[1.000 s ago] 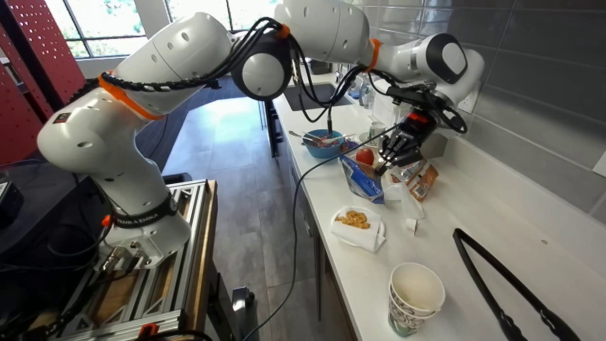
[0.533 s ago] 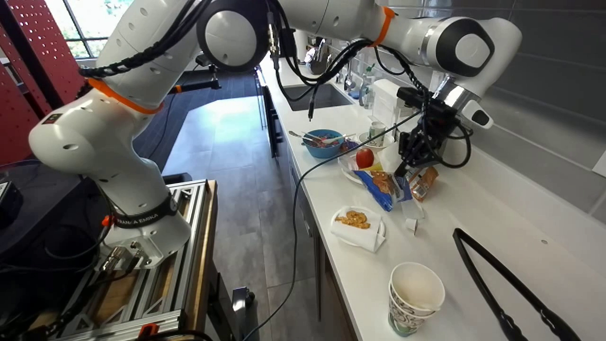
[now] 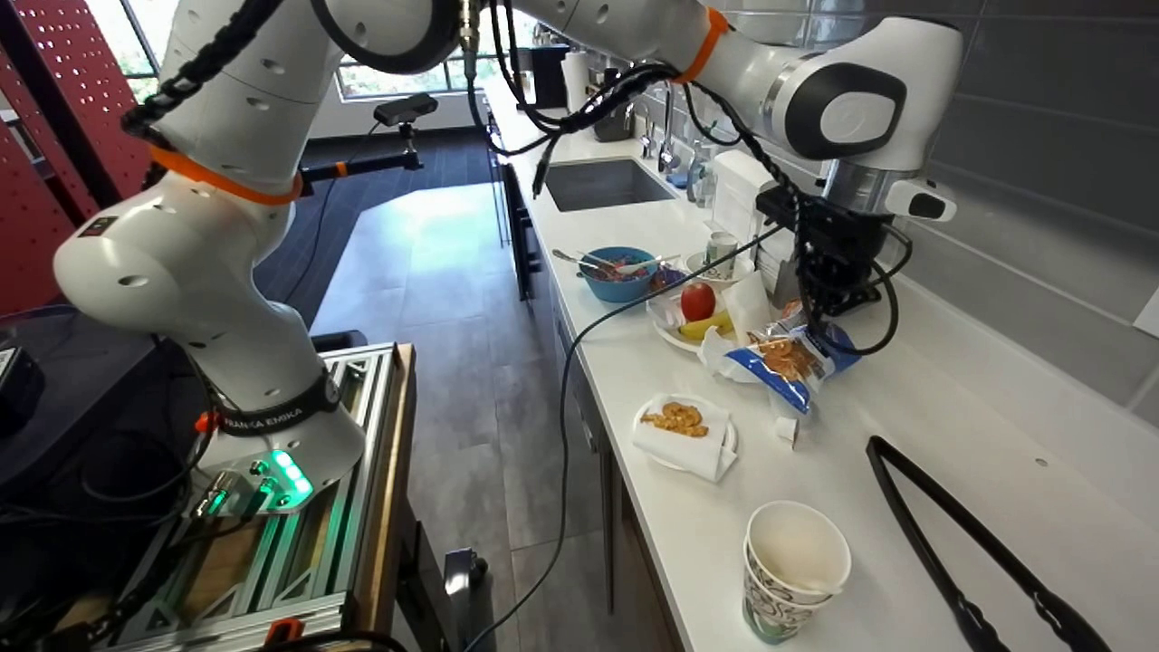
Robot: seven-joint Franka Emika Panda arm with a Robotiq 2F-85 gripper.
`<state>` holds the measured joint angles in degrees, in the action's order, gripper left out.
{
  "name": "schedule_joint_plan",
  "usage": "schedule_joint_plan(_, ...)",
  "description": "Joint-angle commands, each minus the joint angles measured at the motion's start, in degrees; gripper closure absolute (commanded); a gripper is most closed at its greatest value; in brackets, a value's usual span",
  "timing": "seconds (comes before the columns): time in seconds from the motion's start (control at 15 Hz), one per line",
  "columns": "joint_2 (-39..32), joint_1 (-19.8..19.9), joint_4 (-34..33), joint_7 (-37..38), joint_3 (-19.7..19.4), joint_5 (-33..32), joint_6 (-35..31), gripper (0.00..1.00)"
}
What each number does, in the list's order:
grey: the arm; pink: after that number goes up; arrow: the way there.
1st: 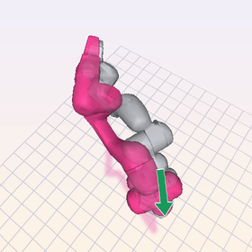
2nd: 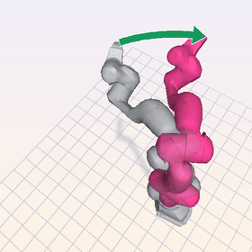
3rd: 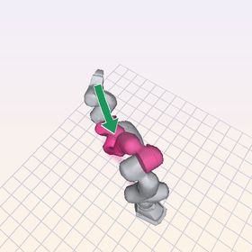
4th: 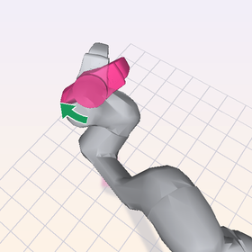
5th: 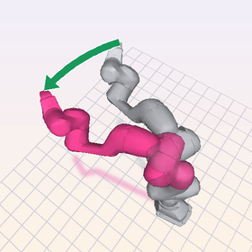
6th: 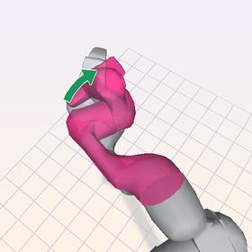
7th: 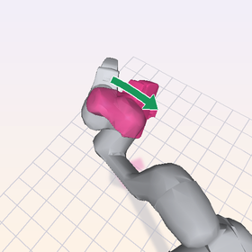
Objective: Pour the snacks out of the blue packet and onto the white plate on the right.
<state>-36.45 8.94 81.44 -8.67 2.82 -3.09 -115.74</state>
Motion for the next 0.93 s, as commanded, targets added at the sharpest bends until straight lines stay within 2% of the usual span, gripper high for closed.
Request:
schedule_joint_plan(0.0, 6.7, -0.9, 14.0, 3.0, -1.5, 3.2, -13.3, 1.0)
schedule_joint_plan(0.27, 11.3, -2.3, 26.0, 6.6, -3.1, 2.5, -30.2, 1.0)
schedule_joint_plan(0.4, 12.6, -3.4, 29.3, 7.9, -4.4, 1.0, -36.7, 1.0)
schedule_joint_plan(0.67, 14.4, -5.5, 31.5, 9.0, -7.2, -1.4, -43.3, 1.0)
schedule_joint_plan(0.87, 14.2, -4.8, 29.9, 6.3, -5.9, -0.2, -45.8, 1.0)
